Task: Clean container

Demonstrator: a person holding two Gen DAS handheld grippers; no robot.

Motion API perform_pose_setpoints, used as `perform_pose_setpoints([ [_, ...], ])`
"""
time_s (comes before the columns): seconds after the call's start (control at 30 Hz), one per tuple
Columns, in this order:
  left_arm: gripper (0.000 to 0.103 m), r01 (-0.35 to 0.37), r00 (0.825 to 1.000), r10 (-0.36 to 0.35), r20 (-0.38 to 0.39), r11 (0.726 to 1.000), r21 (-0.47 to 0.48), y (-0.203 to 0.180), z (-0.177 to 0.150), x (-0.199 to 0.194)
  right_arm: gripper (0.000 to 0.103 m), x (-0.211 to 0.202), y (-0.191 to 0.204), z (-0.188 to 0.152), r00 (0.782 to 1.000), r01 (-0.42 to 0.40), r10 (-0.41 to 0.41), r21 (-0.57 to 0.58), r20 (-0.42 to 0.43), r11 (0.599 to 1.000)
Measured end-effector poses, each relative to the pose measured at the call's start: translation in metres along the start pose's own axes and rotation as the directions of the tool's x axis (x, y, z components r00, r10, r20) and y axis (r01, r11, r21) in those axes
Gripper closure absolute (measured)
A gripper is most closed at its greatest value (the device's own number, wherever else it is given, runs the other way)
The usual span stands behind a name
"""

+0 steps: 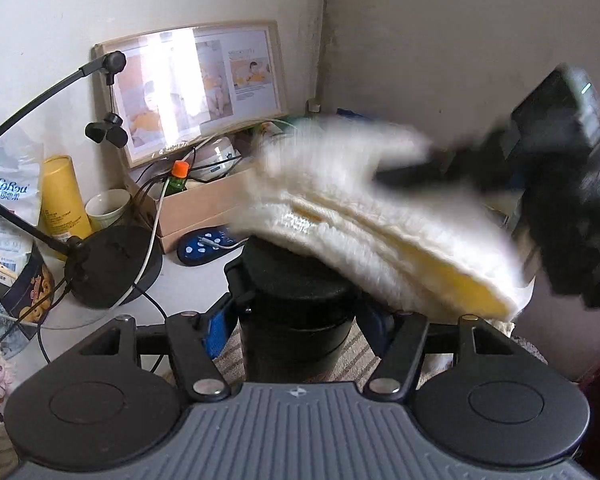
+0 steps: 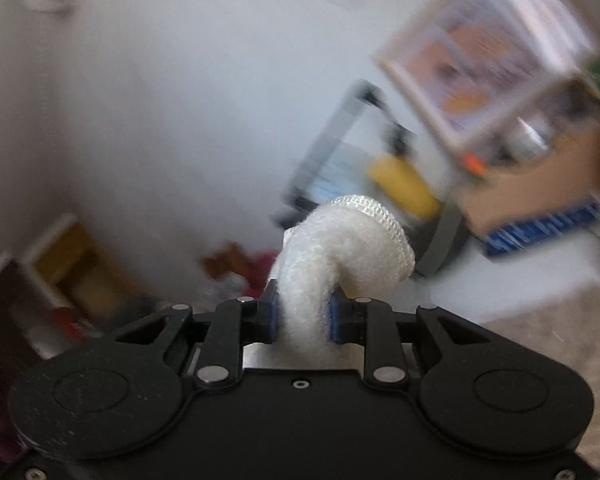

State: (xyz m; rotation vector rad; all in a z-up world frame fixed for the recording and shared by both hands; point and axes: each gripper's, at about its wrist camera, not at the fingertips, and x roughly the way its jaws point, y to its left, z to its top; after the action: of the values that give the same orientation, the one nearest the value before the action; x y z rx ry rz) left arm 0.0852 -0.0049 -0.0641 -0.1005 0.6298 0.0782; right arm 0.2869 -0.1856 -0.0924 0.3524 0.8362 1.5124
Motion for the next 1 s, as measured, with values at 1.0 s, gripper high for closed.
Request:
perform_pose_setpoints([
  [1.0,0.04,0.07,0.997,-0.07,0.028,0.998,0.007,0.018,-0.014,-0.015,0.081,0.072,-0.033,-0.064,0.829,0.434,-0.487,-0.234,-0.275,0.87],
])
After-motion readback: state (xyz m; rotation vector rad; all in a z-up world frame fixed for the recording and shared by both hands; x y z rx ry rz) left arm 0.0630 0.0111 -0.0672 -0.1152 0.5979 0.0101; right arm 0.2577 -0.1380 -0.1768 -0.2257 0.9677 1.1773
